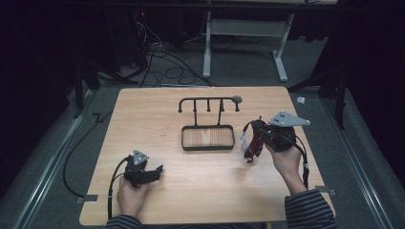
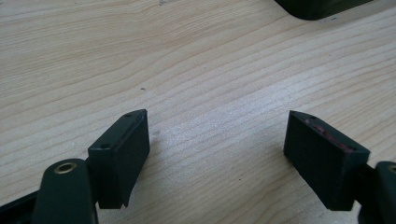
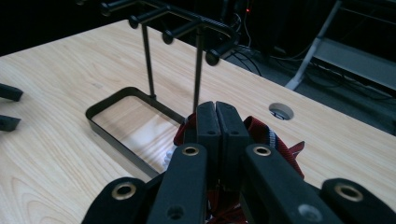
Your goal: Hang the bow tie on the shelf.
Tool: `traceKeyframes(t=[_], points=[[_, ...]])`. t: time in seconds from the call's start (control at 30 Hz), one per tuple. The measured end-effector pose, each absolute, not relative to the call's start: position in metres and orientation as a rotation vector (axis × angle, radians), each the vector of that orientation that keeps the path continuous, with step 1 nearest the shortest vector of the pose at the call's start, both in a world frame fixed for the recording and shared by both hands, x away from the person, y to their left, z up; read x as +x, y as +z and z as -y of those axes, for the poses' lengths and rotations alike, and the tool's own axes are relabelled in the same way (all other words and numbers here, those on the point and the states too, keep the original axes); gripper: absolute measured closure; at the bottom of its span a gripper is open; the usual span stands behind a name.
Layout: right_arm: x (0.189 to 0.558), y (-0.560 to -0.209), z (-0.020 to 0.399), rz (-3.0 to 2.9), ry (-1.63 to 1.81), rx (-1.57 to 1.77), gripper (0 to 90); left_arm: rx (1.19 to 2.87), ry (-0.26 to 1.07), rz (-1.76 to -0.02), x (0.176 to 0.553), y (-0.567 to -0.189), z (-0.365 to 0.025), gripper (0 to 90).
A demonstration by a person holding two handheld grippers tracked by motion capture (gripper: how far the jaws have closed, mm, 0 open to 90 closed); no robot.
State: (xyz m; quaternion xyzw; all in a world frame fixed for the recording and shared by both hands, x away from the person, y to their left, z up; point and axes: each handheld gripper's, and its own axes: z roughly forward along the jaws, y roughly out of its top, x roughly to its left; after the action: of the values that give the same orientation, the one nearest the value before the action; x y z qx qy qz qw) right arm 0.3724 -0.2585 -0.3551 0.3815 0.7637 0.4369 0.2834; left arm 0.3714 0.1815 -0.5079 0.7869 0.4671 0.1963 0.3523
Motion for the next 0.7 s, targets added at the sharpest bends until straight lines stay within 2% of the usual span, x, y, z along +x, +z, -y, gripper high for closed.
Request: traceKeyframes(t=[0.7], points=[[0.377,-0.351,0.226,-2.102,1.235,0.952,90.0,2.035,0.506,-1.208,0.371,-0.508,-0.182,23.0]])
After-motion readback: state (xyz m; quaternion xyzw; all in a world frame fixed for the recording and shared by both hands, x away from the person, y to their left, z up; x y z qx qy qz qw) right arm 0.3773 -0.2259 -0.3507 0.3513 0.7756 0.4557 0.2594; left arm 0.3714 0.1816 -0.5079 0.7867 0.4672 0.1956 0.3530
